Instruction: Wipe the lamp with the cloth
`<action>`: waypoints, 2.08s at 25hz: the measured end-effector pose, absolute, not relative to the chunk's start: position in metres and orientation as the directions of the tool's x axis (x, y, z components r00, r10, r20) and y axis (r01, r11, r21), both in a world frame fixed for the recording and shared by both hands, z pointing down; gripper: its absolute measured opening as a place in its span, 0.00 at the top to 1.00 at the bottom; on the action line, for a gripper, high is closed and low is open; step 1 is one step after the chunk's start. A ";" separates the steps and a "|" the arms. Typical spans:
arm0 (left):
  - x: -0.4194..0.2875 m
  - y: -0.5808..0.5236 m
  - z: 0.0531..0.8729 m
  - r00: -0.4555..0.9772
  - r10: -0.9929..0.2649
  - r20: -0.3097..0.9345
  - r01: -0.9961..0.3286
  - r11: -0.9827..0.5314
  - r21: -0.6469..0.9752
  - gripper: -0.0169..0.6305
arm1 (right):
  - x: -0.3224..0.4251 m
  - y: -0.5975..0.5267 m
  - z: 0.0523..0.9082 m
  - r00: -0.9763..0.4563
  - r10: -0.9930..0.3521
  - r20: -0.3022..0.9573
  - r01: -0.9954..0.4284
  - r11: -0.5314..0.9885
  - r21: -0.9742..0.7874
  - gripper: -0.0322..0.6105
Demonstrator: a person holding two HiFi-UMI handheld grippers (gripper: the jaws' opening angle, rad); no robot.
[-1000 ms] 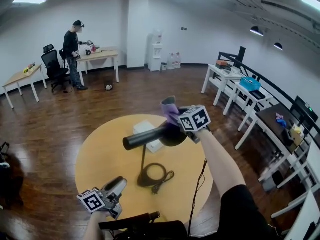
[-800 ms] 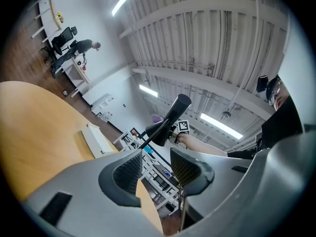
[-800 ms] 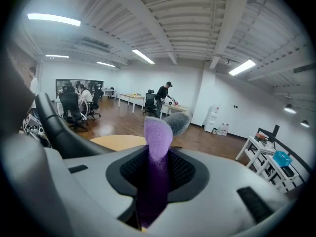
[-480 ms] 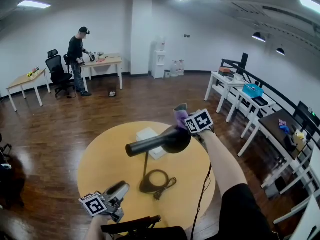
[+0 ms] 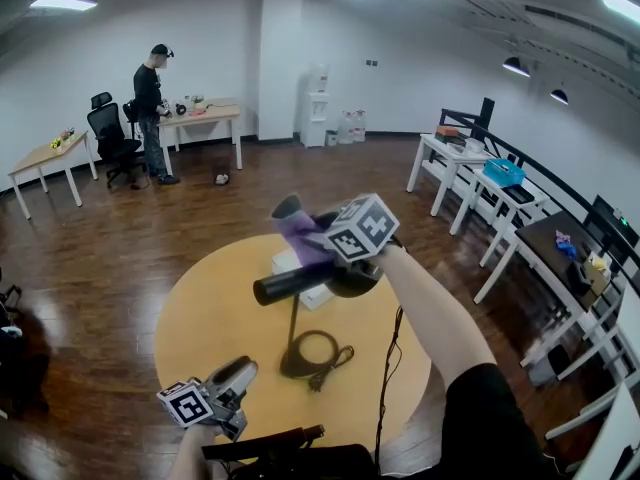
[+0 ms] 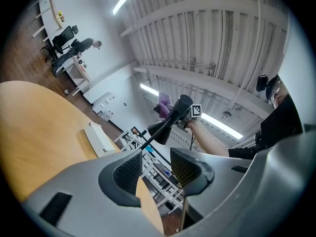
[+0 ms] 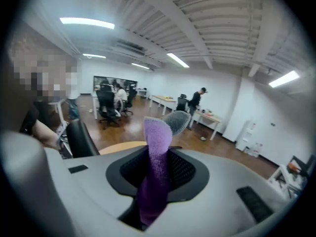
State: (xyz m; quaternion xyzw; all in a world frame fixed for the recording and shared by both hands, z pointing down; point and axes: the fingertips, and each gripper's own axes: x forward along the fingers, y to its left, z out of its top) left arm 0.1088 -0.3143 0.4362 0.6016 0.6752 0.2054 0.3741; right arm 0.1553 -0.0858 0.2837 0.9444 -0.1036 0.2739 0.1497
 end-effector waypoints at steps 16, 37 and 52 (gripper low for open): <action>0.121 -0.329 0.434 0.055 0.959 -0.278 0.647 0.178 0.741 0.70 | 0.181 -0.204 0.299 0.610 -0.429 0.666 -0.629 -0.774 0.078 0.79; 0.102 -0.312 0.444 0.131 0.958 -0.254 0.638 0.114 0.761 0.70 | 0.157 -0.030 0.349 0.576 -0.073 0.814 -0.452 -0.859 0.242 0.79; 0.063 -0.310 0.444 0.218 0.944 -0.249 0.659 0.046 0.751 0.70 | 0.146 0.086 0.369 0.674 0.101 0.732 -0.174 -0.941 0.290 0.79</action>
